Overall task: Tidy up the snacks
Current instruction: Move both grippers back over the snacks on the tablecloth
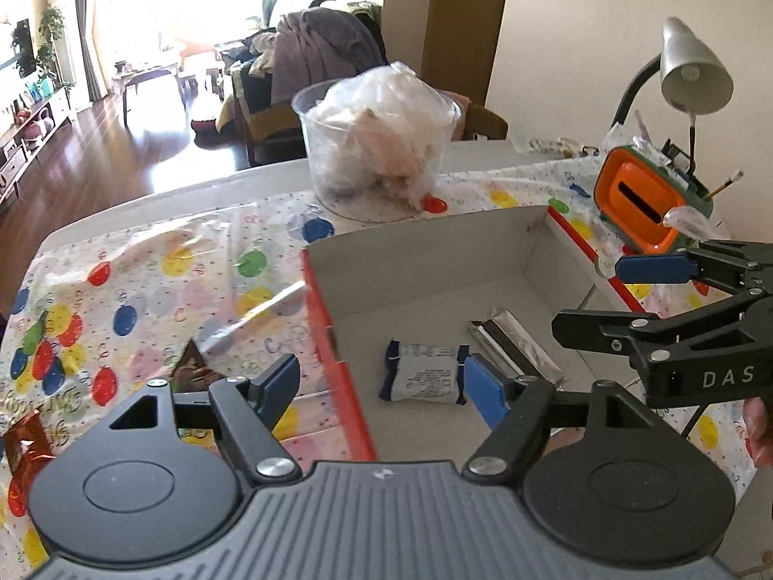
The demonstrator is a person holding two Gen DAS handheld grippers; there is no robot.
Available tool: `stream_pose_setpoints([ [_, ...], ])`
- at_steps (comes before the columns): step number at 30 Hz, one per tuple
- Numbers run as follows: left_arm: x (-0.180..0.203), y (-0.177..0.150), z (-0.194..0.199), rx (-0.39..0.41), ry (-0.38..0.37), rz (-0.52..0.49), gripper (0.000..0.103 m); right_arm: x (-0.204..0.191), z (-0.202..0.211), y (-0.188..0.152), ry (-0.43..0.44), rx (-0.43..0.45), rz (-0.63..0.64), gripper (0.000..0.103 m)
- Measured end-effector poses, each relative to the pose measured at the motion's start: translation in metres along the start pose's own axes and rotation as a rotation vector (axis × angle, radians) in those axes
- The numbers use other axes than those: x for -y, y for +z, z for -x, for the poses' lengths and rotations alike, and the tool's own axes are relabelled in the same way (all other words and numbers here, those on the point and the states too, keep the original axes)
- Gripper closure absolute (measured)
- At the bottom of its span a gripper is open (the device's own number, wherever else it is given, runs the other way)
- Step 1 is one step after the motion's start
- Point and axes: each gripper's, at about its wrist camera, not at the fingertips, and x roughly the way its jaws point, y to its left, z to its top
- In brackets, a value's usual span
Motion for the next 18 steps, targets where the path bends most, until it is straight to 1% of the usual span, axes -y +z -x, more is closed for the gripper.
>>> stream_pose_setpoints([
  [2, -0.008, -0.004, 0.009, 0.018, 0.002, 0.002, 0.028, -0.011, 0.004, 0.0, 0.01, 0.015, 0.0, 0.016],
  [4, -0.017, -0.009, 0.018, 0.036, 0.005, 0.005, 0.025, -0.021, 0.007, 0.0, 0.025, 0.029, -0.008, 0.01],
  [6, -0.027, -0.014, 0.029, 0.06, 0.006, 0.01, 0.023, -0.033, 0.01, -0.001, 0.037, 0.05, -0.016, 0.008],
  [12, -0.056, -0.028, 0.054, 0.102, 0.013, 0.02, 0.022, -0.071, 0.014, -0.003, 0.073, 0.086, -0.011, 0.001],
  [14, -0.065, -0.033, 0.062, 0.115, 0.016, 0.016, 0.021, -0.085, 0.015, -0.004, 0.077, 0.098, -0.006, 0.0],
  [16, -0.076, -0.039, 0.07, 0.129, 0.011, 0.015, 0.017, -0.097, 0.014, -0.005, 0.087, 0.099, -0.004, 0.0],
  [18, -0.088, -0.046, 0.077, 0.148, 0.013, 0.018, 0.016, -0.111, 0.013, -0.006, 0.103, 0.102, 0.002, 0.0],
])
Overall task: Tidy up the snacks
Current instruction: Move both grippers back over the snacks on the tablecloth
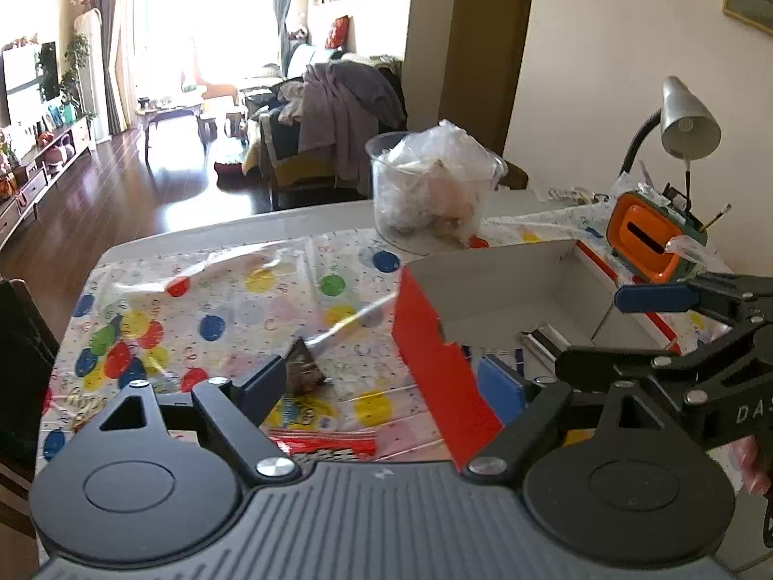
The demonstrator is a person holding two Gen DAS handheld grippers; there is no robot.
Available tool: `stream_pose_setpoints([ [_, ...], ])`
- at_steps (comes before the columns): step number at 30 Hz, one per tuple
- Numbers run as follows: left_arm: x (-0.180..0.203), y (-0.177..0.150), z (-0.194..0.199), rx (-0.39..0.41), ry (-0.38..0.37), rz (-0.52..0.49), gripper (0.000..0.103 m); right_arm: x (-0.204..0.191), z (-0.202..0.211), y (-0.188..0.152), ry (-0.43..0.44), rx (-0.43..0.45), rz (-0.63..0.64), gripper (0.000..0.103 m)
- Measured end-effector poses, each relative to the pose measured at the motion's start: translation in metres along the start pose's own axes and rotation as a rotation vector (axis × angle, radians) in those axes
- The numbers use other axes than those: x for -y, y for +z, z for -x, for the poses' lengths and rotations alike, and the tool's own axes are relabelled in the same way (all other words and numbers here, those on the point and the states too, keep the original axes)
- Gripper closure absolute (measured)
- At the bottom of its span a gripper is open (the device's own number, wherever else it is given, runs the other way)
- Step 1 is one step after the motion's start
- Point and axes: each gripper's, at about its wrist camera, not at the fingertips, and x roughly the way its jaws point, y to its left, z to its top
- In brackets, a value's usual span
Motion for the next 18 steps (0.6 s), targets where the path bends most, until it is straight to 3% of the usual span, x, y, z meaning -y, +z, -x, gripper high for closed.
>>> stream_pose_setpoints([
  [6, -0.036, -0.018, 0.02, 0.031, 0.04, 0.018, 0.016, -0.037, -0.011, -0.008, 0.027, -0.004, 0.03, 0.0],
  [18, -0.127, -0.063, 0.025, -0.072, 0.137, 0.112, 0.016, -0.081, -0.053, -0.039, 0.011, -0.089, 0.062, 0.0],
])
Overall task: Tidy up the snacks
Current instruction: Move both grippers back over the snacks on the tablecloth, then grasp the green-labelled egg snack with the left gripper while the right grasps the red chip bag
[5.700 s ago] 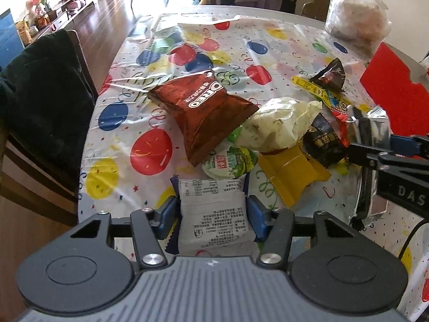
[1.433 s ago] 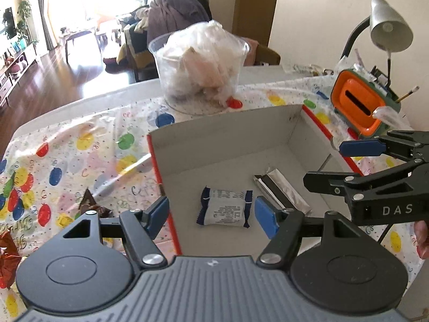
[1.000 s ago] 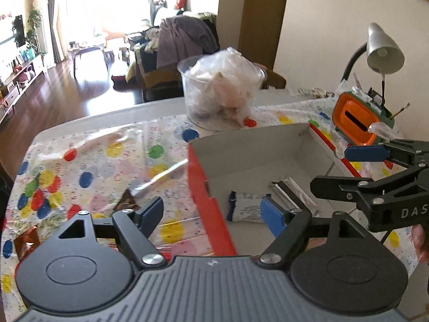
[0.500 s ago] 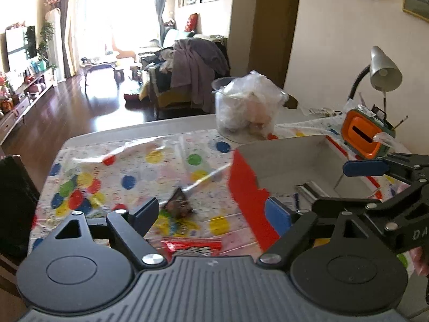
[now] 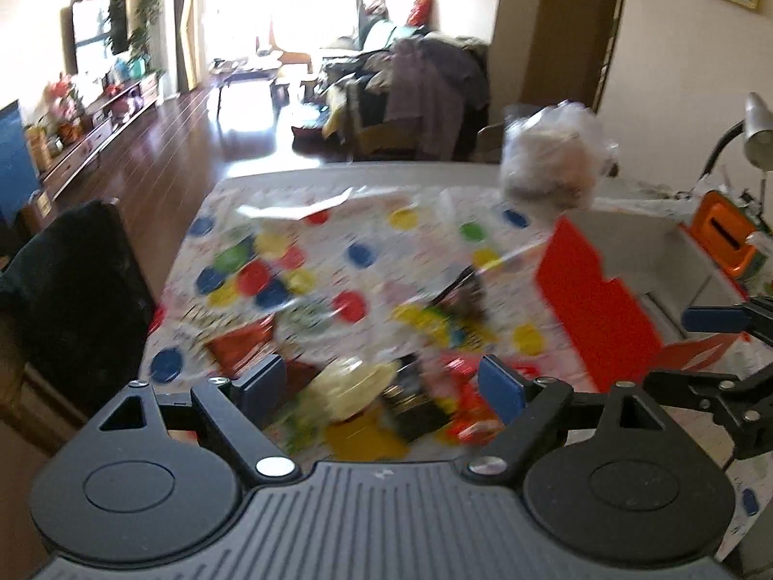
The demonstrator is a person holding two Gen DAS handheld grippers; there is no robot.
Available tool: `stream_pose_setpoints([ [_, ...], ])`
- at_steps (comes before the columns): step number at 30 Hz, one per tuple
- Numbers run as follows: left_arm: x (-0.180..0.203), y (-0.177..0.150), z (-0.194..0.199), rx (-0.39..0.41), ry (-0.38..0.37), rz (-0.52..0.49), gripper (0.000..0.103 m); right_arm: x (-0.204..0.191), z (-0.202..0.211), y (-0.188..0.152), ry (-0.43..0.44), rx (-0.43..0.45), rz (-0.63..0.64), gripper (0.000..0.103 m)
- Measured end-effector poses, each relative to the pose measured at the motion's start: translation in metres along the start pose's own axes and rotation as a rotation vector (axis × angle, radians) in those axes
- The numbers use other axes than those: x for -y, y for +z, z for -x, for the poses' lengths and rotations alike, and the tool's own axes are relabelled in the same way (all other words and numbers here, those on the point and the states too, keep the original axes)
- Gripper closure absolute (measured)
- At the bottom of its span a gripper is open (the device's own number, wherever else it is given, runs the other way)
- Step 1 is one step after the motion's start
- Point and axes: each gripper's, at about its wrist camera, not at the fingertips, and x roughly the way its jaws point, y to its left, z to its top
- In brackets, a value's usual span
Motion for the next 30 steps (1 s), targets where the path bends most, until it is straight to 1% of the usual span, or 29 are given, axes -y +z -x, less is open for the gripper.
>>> stream_pose_setpoints([
  [3, -0.016, -0.011, -0.007, -0.025, 0.018, -0.009, 0.016, -0.011, -0.015, -0.01, 0.013, -0.044, 0.014, 0.0],
  [6, -0.034, -0.021, -0.016, -0.056, -0.008, -0.017, 0.016, -0.021, -0.028, -0.019, 0.02, -0.089, 0.027, 0.0],
  [9, -0.049, -0.028, -0.028, -0.088, -0.003, -0.019, 0.016, -0.028, -0.04, -0.026, 0.007, -0.12, 0.034, 0.0],
  [12, -0.064, -0.033, -0.047, -0.133, 0.011, -0.011, 0.016, -0.029, -0.051, -0.03, -0.008, -0.144, 0.013, 0.0],
  [16, -0.079, -0.039, -0.071, -0.19, 0.018, 0.051, 0.016, -0.027, -0.068, -0.029, -0.044, -0.163, -0.041, 0.0],
  [21, -0.082, -0.044, -0.095, -0.22, 0.066, 0.088, 0.016, -0.023, -0.092, -0.019, -0.085, -0.179, -0.119, 0.001],
  [25, -0.084, -0.044, -0.108, -0.242, 0.081, 0.13, 0.016, -0.018, -0.109, -0.012, -0.119, -0.203, -0.198, 0.001],
  [27, -0.083, -0.044, -0.113, -0.253, 0.096, 0.13, 0.017, -0.014, -0.116, -0.01, -0.129, -0.217, -0.241, 0.002],
  [30, -0.079, -0.044, -0.116, -0.251, 0.086, 0.115, 0.017, -0.011, -0.125, -0.009, -0.146, -0.241, -0.289, 0.002],
])
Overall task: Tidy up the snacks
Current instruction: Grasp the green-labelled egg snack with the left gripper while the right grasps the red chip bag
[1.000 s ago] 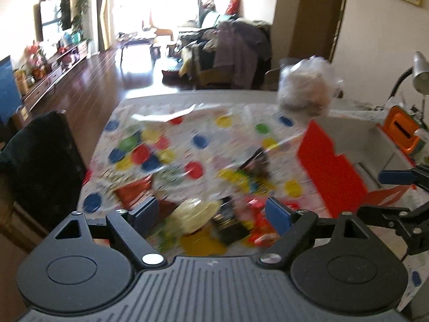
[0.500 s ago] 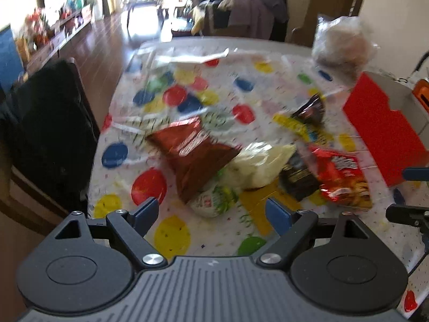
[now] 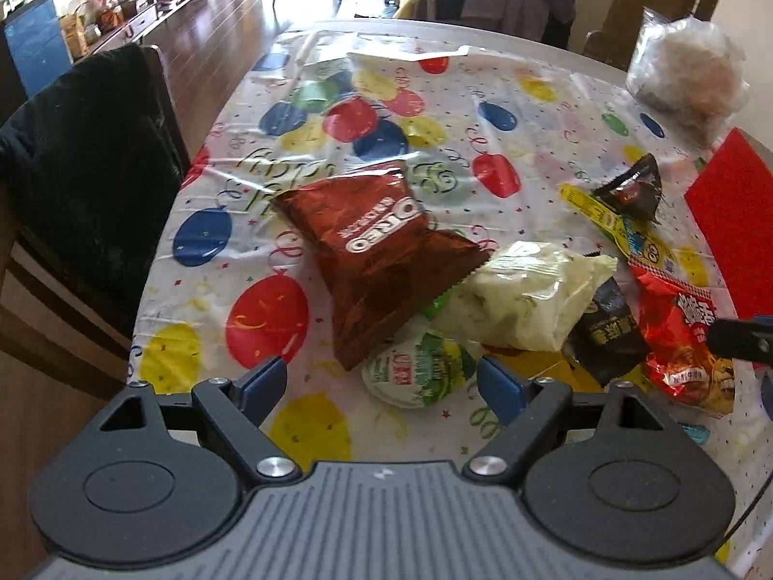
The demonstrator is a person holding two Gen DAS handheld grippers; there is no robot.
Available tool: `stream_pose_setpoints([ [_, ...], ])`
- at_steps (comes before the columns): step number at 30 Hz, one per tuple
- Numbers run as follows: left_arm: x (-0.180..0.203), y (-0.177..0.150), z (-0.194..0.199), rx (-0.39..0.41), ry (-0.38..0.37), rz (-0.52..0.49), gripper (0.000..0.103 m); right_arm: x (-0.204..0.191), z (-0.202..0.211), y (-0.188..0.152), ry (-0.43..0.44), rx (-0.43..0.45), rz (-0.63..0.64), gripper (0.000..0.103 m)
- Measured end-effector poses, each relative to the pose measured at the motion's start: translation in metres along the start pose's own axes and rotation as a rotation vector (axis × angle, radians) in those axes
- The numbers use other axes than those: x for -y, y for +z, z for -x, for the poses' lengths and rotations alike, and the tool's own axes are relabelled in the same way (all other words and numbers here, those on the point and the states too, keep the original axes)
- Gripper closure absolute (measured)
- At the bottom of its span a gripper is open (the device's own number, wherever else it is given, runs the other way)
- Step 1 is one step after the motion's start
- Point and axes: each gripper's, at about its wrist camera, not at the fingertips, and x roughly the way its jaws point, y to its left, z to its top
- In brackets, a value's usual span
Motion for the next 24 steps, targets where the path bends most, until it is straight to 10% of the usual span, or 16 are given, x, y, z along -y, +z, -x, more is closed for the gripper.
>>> stream_pose_setpoints([
  [13, 0.009, -0.001, -0.003, 0.012, 0.014, -0.035, 0.052, 0.0, -0.03, 0.001, -0.031, -0.109, -0.107, 0.019],
  [24, 0.012, -0.004, 0.0, 0.031, 0.023, -0.058, 0.059, -0.005, -0.03, -0.001, -0.05, -0.095, -0.083, 0.027],
])
